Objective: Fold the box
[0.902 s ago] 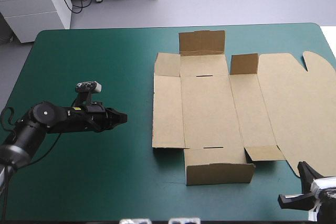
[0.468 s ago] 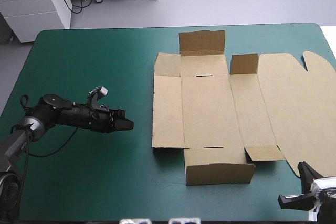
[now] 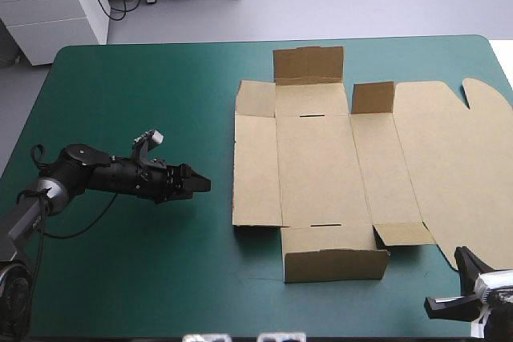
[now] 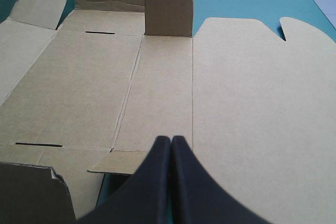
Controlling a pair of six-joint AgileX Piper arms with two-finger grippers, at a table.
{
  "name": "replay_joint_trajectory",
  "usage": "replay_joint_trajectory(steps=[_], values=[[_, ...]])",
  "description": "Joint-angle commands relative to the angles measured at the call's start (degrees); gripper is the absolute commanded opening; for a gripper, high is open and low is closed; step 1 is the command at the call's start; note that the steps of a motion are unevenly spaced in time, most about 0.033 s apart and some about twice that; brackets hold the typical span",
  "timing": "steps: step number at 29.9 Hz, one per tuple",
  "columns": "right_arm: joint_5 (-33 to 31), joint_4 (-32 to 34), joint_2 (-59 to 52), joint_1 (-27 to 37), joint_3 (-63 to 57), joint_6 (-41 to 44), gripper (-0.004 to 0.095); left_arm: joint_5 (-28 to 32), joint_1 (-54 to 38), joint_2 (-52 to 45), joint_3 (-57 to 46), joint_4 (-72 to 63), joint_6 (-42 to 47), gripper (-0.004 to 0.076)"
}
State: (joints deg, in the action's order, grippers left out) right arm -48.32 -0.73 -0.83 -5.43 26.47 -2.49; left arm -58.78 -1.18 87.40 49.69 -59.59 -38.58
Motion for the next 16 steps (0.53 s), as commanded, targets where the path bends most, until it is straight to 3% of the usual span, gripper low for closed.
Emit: replay_joint_trajectory(steps=[1, 16], values=[[4.17, 0.17, -1.20, 0.51, 1.28, -0.24, -0.0019, -0.62, -0.08, -1.17, 1.62, -3.81, 0.58, 0.0535], [4.17, 0.17, -1.20, 0.51, 1.28, -0.24, -0.0019, 1.04, 5.97, 8.07, 1.62, -15.93, -1.44, 0.0530]])
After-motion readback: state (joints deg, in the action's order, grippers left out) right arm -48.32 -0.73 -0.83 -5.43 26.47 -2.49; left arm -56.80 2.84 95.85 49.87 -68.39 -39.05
